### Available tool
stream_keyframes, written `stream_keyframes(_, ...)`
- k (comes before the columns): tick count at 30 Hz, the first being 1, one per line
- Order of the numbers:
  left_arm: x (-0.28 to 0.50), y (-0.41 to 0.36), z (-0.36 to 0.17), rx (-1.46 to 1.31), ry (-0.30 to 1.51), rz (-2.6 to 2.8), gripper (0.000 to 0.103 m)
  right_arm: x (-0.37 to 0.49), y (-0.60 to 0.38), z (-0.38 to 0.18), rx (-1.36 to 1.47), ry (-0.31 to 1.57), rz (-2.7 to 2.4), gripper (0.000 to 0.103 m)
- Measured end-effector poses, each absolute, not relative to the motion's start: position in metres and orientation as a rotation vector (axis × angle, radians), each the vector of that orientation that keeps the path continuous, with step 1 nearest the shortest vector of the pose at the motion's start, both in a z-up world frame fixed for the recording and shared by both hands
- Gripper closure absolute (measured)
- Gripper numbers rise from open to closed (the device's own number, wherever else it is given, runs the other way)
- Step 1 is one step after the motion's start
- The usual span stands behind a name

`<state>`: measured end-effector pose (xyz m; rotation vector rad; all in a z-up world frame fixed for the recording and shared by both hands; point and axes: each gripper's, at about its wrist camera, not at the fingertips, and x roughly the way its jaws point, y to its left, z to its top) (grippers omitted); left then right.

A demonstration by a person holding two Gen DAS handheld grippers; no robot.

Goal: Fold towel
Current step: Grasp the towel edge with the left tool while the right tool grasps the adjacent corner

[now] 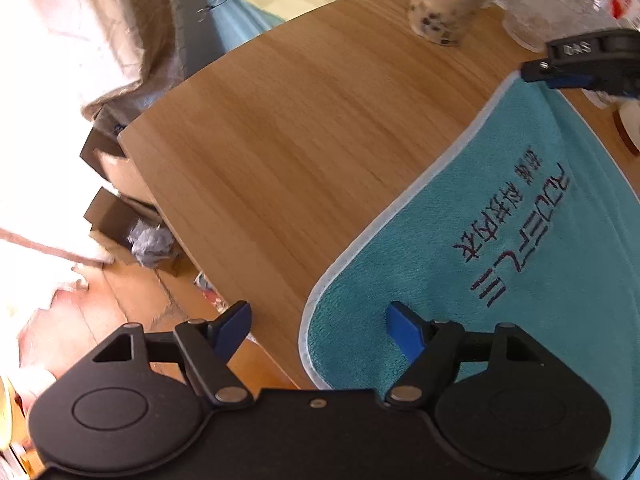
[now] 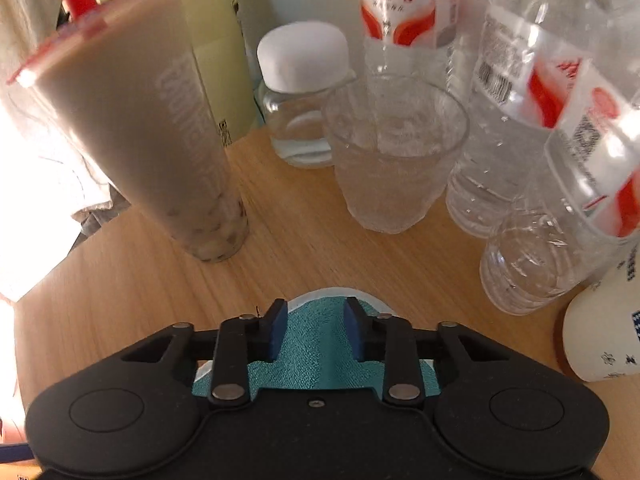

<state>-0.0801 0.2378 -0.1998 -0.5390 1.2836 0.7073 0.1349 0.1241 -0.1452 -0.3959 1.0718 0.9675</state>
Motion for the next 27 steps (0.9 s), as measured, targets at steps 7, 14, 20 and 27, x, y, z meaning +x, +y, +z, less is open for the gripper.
stream_keyframes(7,-0.073,0.236,-0.198,-0.513,1.285,0.615,0.062,0.137,0.137,-0.152,-0.434,1.089,0.936,0.070)
stream_keyframes(14,-0.070,0.238,-0.197,-0.532,1.285,0.554,0.081,0.135,0.148,-0.153,-0.482,1.093,0.910,0.070)
stream_keyframes(20,-0.069,0.244,-0.199,-0.546,1.288,0.504,0.093,0.134,0.156,-0.156,-0.478,1.112,0.895,0.086)
stream_keyframes(27,-0.072,0.254,-0.199,-0.565,1.285,0.479,0.094,0.136,0.151,-0.151,-0.436,1.138,0.869,0.094)
